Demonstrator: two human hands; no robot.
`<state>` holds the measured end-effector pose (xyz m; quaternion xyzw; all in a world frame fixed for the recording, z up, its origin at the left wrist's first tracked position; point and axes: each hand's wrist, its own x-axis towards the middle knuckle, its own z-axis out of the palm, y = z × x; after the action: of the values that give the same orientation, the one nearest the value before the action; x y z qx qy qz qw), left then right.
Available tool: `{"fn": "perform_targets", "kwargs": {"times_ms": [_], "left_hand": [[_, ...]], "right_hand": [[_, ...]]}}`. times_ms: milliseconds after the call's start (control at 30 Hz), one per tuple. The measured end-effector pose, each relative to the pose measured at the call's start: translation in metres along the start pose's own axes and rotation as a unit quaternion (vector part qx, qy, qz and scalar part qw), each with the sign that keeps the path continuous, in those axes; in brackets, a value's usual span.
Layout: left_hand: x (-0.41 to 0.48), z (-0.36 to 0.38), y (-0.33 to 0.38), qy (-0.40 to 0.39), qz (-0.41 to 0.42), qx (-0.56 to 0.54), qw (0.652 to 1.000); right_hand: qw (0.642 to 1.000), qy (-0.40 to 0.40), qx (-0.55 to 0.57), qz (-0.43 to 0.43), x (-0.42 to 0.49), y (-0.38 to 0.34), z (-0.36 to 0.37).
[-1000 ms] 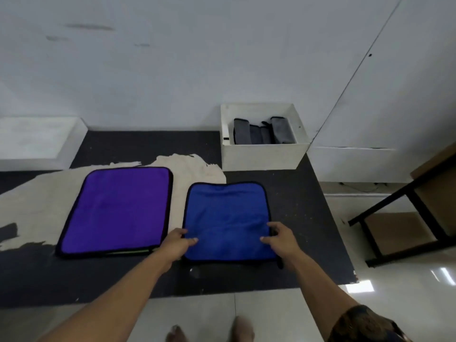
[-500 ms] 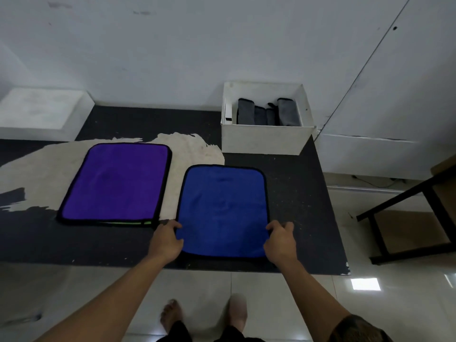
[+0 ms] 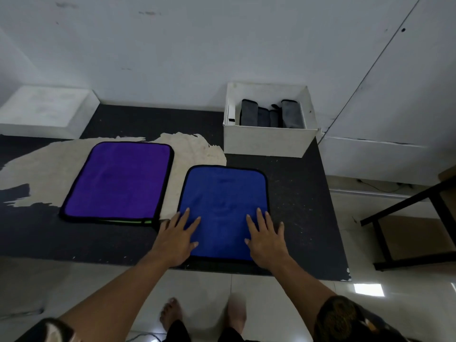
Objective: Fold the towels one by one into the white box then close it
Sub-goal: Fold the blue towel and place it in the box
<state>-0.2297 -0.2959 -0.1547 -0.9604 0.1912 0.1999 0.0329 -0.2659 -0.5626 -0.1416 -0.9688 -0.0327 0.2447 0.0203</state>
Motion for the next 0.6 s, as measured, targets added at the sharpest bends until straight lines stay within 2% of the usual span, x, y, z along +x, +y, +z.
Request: {"fn": "perform_targets", "kwargs": {"times_ms": [67, 133, 167, 233, 333, 467, 600], "left_hand": [[-0.006, -0.003, -0.003, 0.051, 0.026, -0.016, 0.998], [-0.012, -0.002, -0.011, 0.1, 0.107, -0.025, 0.989], [-0.014, 0.003, -0.016, 0.118, 0.155, -0.022, 0.981], [-0.021, 0.006, -0.022, 0.107, 0.2, -0.031, 0.973], [-0.027, 0.005, -0.026, 0.095, 0.199, -0.05, 0.974], [-0.024, 0.003, -0.016, 0.113, 0.193, -0.011, 0.975], [-0.019, 0.0, -0.001, 0.088, 0.116, 0.047, 0.988]], "right_hand": [[0.998, 0.057, 0.008, -0.004, -0.005, -0.005, -0.006], [0.99, 0.125, 0.019, -0.064, -0.013, -0.011, -0.007], [0.985, 0.136, 0.012, -0.101, -0.017, -0.014, -0.005], [0.982, 0.127, 0.006, -0.137, -0.023, -0.018, 0.004], [0.985, 0.126, 0.016, -0.115, -0.026, -0.022, 0.008], [0.992, 0.095, 0.0, -0.079, -0.03, -0.033, 0.005], [0.994, 0.097, 0.018, -0.037, -0.03, -0.038, 0.005]]}}
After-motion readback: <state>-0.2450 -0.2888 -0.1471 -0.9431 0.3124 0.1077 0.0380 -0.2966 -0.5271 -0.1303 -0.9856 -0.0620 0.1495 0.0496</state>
